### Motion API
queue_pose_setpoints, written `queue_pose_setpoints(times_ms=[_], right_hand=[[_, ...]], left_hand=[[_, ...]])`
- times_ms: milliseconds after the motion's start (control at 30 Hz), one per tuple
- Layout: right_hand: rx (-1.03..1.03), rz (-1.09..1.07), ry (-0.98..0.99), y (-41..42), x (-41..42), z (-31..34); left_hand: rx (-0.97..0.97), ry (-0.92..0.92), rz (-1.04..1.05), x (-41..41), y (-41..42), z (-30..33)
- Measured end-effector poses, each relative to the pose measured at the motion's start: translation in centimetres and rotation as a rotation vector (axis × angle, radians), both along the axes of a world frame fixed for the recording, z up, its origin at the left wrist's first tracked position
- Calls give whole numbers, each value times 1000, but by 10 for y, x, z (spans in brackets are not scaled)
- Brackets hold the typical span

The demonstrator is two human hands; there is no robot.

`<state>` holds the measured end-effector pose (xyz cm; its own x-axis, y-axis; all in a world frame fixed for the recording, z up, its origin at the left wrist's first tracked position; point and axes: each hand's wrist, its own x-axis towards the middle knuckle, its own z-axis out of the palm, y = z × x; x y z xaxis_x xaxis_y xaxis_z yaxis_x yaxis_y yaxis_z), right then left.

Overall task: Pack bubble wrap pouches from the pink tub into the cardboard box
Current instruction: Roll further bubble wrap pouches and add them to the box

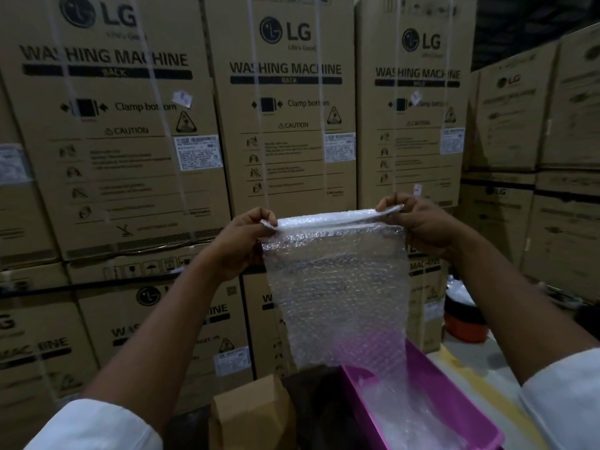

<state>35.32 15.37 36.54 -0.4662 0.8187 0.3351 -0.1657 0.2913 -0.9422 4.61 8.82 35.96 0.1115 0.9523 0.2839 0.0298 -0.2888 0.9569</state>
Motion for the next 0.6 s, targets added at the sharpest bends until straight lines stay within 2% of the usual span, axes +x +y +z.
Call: queue_pose_setpoints(times_ms=[167,233,367,533,600], right_hand=[[-41,80,51,0,8,0],[-45,81,59,-3,11,0],[29,-110,-70,0,5,-1],[-42,-100,109,8,0,-4],[-97,-54,121,7,-1,-4]], left_hand=[[-39,-71,5,-6,-1,2],[-42,-46,16,-9,1,0],[20,-15,85,-3,3,-6],[70,-67,116,1,14,-10],[58,-102,102,1,15,-9]])
